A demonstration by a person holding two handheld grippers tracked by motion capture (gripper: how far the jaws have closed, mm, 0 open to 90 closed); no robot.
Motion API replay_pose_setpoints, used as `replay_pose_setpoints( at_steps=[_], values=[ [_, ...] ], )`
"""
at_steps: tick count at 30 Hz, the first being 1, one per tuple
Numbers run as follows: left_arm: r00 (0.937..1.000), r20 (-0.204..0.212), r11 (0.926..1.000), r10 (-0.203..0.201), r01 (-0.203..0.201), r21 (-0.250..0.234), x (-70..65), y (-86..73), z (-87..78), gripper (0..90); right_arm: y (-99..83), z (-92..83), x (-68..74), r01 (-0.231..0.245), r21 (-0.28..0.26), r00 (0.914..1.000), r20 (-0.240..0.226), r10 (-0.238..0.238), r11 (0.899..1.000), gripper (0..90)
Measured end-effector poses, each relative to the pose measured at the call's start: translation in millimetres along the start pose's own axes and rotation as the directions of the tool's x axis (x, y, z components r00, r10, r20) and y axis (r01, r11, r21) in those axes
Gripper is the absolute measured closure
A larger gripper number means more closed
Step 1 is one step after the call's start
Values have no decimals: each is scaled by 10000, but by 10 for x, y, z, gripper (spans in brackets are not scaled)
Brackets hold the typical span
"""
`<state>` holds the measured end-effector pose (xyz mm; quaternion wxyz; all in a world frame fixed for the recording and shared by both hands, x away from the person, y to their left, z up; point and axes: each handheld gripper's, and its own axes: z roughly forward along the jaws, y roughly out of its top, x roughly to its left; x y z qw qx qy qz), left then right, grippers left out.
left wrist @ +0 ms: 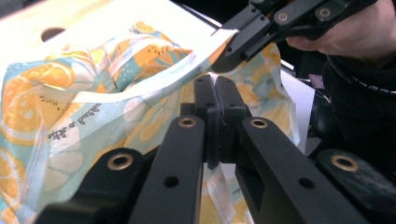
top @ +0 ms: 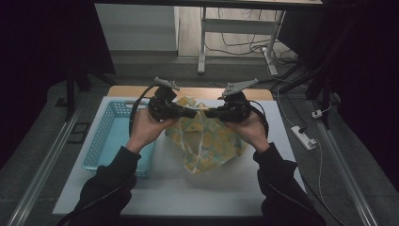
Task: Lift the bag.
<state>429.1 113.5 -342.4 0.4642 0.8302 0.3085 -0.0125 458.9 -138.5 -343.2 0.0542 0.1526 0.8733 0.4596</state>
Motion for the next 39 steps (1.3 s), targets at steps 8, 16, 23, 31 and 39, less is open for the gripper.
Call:
replay_pose_setpoints(
  at_steps=[8, 16, 23, 31, 39],
  values=[
    [9997, -172, 9989, 162, -170, -437, -43, 132, -161, 895, 137, -71, 38, 127, -190, 9999, -18, -127, 9997, 900],
    [9994, -319, 9963, 153, -180, -836, -44, 223, -325, 895, 301, -143, 62, 345, -203, 9994, 83, -344, 9992, 900],
    [9998, -215, 9921, 61, -87, -1253, -39, 288, -422, 895, 428, -204, 96, 502, -239, 9986, 175, -498, 9985, 900],
    [9992, -394, 9887, 62, -120, -1494, -79, 463, -561, 895, 580, -310, 115, 695, -509, 9970, 371, -676, 9963, 900],
    [9979, -652, 9831, -31, -88, -1826, -78, 626, -697, 895, 734, -428, 100, 777, -578, 9944, 764, -732, 9953, 900]
  ],
)
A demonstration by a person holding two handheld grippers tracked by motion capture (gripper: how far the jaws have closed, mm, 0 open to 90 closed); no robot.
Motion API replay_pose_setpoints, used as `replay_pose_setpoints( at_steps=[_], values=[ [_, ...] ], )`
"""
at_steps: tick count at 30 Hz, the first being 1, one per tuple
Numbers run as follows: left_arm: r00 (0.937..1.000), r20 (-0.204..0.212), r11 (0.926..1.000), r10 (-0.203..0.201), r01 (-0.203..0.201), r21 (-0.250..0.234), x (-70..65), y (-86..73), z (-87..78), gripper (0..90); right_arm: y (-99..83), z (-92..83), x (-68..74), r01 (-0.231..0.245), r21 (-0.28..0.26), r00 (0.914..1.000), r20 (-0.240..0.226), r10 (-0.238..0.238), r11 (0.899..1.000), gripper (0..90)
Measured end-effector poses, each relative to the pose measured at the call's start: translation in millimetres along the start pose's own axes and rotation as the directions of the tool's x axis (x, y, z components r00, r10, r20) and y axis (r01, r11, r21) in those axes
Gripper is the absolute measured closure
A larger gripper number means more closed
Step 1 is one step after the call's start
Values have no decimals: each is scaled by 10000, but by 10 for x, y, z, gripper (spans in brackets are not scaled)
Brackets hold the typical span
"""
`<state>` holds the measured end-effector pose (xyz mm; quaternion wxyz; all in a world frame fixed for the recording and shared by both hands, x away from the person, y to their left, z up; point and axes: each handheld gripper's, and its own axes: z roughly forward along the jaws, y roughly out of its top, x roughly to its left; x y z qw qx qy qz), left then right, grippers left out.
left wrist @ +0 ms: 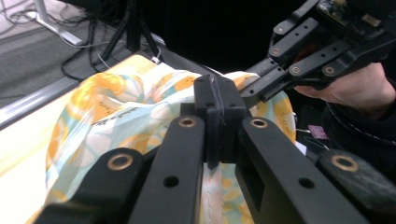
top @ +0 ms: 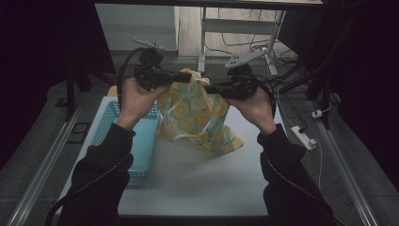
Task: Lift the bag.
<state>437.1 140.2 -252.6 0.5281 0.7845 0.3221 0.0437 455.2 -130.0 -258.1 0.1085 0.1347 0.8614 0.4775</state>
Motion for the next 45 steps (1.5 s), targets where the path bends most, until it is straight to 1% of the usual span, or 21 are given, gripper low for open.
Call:
replay_pose_setpoints(
  at_steps=[5, 13, 17, 19, 21, 22, 23, 27, 29, 33, 35, 39, 45],
  values=[
    [9999, -87, 9996, 89, -91, -267, -27, 116, -65, 895, 104, -65, -4, 82, -203, 9999, 131, -79, 9998, 900],
    [9994, -268, 9974, 214, -232, -679, -77, 271, -179, 895, 267, -147, 2, 281, -371, 9988, 410, -265, 9989, 900],
    [9994, -266, 9961, 241, -262, -846, -89, 309, -227, 895, 334, -186, 2, 325, -536, 9983, 505, -298, 9980, 900],
    [9991, -325, 9961, 273, -299, -825, -95, 311, -231, 895, 356, -198, 9, 349, -569, 9981, 521, -319, 9978, 900],
    [9993, -290, 9963, 256, -279, -807, -88, 302, -219, 895, 355, -190, 13, 364, -550, 9980, 542, -334, 9978, 900],
    [9991, -324, 9970, 267, -289, -718, -82, 291, -197, 895, 349, -181, 12, 358, -522, 9980, 534, -330, 9980, 900],
    [9990, -356, 9975, 266, -288, -650, -74, 279, -172, 895, 330, -158, 8, 339, -462, 9982, 514, -315, 9984, 900],
    [9996, -182, 9974, 203, -215, -685, -34, 229, -91, 893, 238, -76, -27, 152, -406, 9991, 400, -135, 9991, 900],
    [9998, -98, 9982, 173, -178, -567, -11, 202, -40, 893, 193, -40, -46, 37, -361, 9994, 353, -24, 9993, 900],
    [9997, -67, 9992, 229, -231, -331, 22, 133, 55, 889, 97, 37, -73, -131, -157, 9994, 322, 136, 9998, 900],
    [9995, -94, 9995, 304, -305, -68, 42, 71, 123, 887, 31, 101, -86, -192, 27, 9993, 336, 191, 9998, 899],
    [9993, -207, 9988, 324, -316, 363, 98, -66, 239, 885, -120, 240, -118, -436, 251, 9988, 223, 431, 9987, 897],
    [9995, -255, 9970, 168, -148, 760, 203, -253, 368, 884, -304, 396, -163, -731, 420, 9973, 92, 728, 9964, 884]
  ],
)
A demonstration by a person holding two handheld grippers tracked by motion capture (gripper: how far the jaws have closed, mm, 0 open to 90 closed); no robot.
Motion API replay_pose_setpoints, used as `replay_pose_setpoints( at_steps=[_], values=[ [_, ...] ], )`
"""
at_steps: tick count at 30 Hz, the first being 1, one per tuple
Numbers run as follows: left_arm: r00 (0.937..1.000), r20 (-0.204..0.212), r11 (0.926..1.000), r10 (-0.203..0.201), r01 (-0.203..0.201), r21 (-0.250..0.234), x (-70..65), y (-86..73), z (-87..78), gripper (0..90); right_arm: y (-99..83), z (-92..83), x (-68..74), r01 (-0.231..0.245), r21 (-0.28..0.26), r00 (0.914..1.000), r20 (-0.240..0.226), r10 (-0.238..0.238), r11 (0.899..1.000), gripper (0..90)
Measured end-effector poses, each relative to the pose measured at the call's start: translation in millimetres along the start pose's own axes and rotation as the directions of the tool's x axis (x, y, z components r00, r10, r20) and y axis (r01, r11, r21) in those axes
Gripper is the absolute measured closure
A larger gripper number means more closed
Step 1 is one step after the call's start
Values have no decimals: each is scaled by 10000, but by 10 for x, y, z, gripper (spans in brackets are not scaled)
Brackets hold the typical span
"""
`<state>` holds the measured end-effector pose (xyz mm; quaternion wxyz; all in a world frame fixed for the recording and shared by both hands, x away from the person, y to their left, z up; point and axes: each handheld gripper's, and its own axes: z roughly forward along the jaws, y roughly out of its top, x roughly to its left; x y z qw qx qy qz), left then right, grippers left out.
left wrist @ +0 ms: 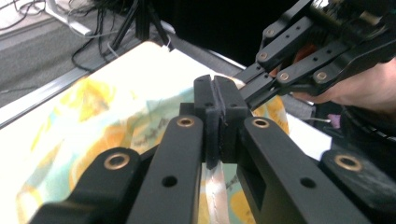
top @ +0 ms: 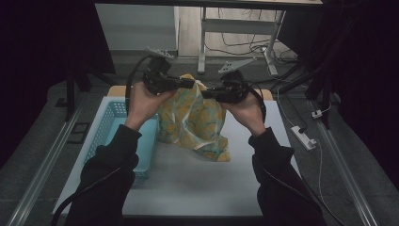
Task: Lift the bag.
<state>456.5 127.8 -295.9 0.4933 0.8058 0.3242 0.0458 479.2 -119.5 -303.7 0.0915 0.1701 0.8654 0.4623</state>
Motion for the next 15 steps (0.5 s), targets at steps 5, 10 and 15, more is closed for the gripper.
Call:
replay_pose_setpoints(
  at_steps=[5, 10, 15],
  values=[
    [9999, 24, 9996, -143, 142, 230, 73, -122, 110, 882, -92, 114, -10, -41, 237, 10000, 44, 40, 9997, 862],
    [9999, 12, 9998, -134, 134, 120, 82, -174, 111, 837, -94, 113, 0, -107, 106, 9999, 49, 107, 9999, 812],
    [9998, -169, 9999, 86, -87, -53, 39, -224, 43, 714, -96, 40, 4, -150, -75, 9998, 108, 151, 9999, 731]
  ],
)
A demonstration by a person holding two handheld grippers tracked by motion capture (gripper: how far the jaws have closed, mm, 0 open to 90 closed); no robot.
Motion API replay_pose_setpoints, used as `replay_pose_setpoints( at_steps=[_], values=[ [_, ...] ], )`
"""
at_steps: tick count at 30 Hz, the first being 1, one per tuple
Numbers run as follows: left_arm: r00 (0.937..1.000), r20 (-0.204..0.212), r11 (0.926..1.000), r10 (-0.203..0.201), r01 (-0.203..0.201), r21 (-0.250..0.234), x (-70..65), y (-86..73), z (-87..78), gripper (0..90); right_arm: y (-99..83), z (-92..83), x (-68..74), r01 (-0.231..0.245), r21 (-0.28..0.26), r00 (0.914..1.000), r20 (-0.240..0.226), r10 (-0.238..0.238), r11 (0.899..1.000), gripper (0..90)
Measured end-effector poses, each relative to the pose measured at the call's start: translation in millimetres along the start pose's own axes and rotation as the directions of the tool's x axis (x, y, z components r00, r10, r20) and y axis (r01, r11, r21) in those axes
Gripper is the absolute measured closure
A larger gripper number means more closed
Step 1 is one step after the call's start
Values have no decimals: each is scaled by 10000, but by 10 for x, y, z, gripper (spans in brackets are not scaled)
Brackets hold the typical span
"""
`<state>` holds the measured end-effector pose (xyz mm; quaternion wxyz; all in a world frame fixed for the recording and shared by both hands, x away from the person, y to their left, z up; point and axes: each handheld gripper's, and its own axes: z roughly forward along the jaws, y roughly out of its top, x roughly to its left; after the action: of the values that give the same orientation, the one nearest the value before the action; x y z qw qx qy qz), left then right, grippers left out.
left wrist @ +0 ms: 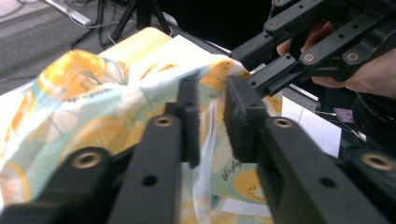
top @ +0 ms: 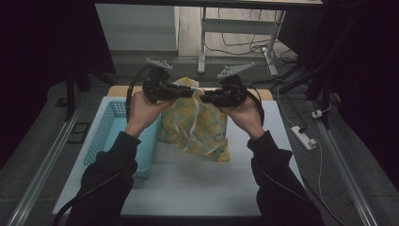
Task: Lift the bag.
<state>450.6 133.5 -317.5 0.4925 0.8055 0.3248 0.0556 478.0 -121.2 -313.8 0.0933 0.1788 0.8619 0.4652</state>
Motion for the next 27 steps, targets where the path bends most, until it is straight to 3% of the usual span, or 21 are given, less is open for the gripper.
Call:
replay_pose_setpoints(
  at_steps=[17, 21, 27],
  values=[
    [9955, -709, 9980, 636, -639, -22, -104, -400, -131, 287, -190, -87, 51, -212, -78, 9997, 127, 213, 9997, 446],
    [9922, -1090, 9981, 601, -583, 201, -129, -522, -124, 198, -262, -96, 72, -175, -37, 9993, 315, 176, 9998, 363],
    [9919, -1180, 9981, 479, -430, 442, -135, -731, -124, 125, -402, -118, 74, -348, -140, 9986, 385, 354, 9993, 265]
  ],
)
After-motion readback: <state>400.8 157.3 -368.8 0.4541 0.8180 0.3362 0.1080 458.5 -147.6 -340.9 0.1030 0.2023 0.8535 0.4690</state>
